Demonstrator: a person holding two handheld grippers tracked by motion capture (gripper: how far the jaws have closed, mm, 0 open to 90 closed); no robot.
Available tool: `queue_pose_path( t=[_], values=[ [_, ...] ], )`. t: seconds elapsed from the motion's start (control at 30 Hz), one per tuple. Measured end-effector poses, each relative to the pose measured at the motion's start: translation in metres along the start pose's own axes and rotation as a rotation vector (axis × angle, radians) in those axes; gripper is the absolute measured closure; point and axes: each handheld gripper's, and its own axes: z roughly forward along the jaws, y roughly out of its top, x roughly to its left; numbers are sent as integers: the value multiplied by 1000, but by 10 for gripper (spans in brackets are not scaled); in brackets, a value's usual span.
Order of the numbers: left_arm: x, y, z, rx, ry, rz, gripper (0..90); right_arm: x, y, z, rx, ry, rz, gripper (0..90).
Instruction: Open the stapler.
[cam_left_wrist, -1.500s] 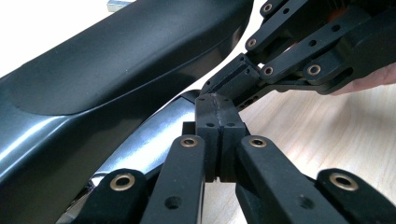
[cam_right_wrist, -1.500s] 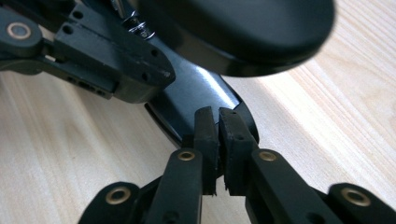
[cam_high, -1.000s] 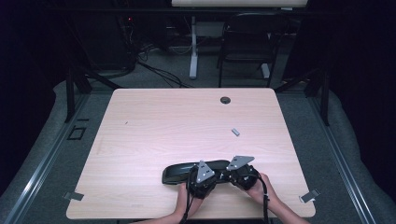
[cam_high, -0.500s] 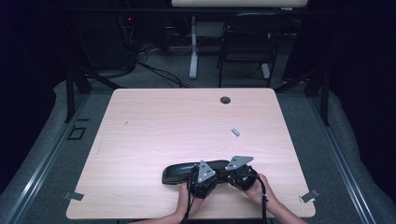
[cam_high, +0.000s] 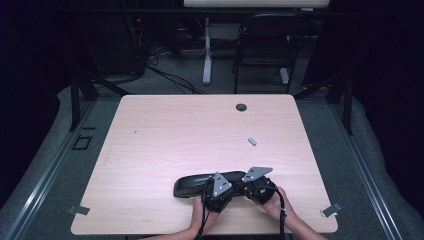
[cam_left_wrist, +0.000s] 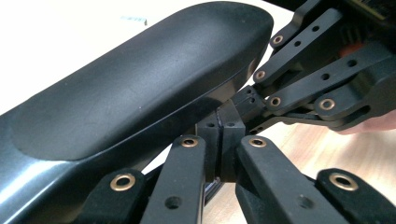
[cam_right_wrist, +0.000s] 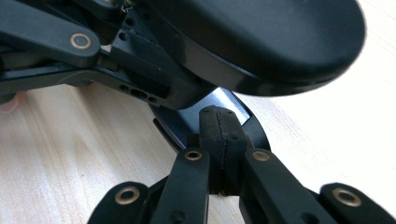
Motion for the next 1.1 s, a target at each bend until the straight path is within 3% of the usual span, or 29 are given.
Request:
queue_pose_path(
  t=[0.3,0.37,0.4,0.47,0.53,0.7,1.1],
  values=[
    [-1,1,-1,-11,-11,-14,900,0,-1,1,-17,2,16,900],
    [-3,8,-7,-91,25,22,900,-1,-1,0,-10,7,4,900],
    [-1,16,-12,-117,7,53,900,-1,-1,0,-11,9,8,900],
    [-3,27,-20,-157,7,76,900,0,-2,2,-35,9,28,900],
    [-7,28,-21,-153,1,92,900,-1,0,0,-4,9,6,900],
    [-5,19,-15,-111,12,67,900,0,0,1,-8,1,2,900],
    [-1,21,-18,-119,17,45,900,-4,0,1,-5,29,17,900]
  ],
)
